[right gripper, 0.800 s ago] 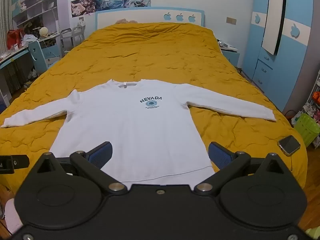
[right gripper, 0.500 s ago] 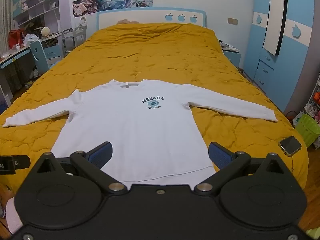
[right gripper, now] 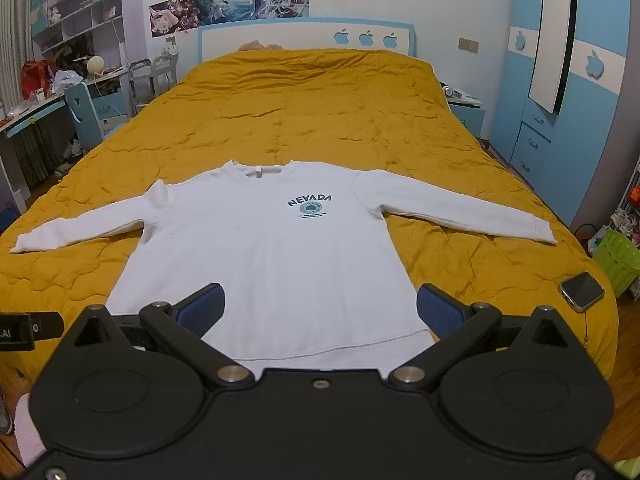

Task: Fold small clothes

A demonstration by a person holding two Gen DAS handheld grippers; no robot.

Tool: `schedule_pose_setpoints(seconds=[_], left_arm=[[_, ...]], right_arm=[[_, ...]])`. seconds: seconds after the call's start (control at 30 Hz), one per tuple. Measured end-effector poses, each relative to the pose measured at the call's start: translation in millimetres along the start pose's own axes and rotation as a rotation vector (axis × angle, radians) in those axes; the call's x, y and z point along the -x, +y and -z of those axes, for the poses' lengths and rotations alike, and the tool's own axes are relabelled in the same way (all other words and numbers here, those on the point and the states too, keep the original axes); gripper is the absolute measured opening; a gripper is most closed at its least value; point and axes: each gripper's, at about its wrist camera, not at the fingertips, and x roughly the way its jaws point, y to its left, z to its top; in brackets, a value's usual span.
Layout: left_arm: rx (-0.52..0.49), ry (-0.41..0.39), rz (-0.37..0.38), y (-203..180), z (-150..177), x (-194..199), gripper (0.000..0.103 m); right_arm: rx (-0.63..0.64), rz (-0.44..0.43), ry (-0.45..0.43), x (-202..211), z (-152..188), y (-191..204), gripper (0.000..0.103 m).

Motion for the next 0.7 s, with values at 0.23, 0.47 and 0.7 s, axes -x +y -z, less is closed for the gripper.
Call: schedule_pose_setpoints(seconds=[0.23, 0.47, 0.7], left_arm=[[0.002, -0.002, 0.001, 0.0, 0.1, -0.7, 0.103], [0.003, 0.001, 0.003, 0.9, 0.1, -3.0, 0.103], [0.0, 0.001, 0.003, 1.4, 1.3, -3.6, 0.103]], right_arm=[[0.0, 0.002, -0.004, 1.7, 0.8, 1.0, 0.103], [0.0, 0.0, -0.003, 2.9, 1.1, 0.4, 0.103], [-0.001, 0.0, -0.003, 3.5, 1.2, 0.4, 0.103]])
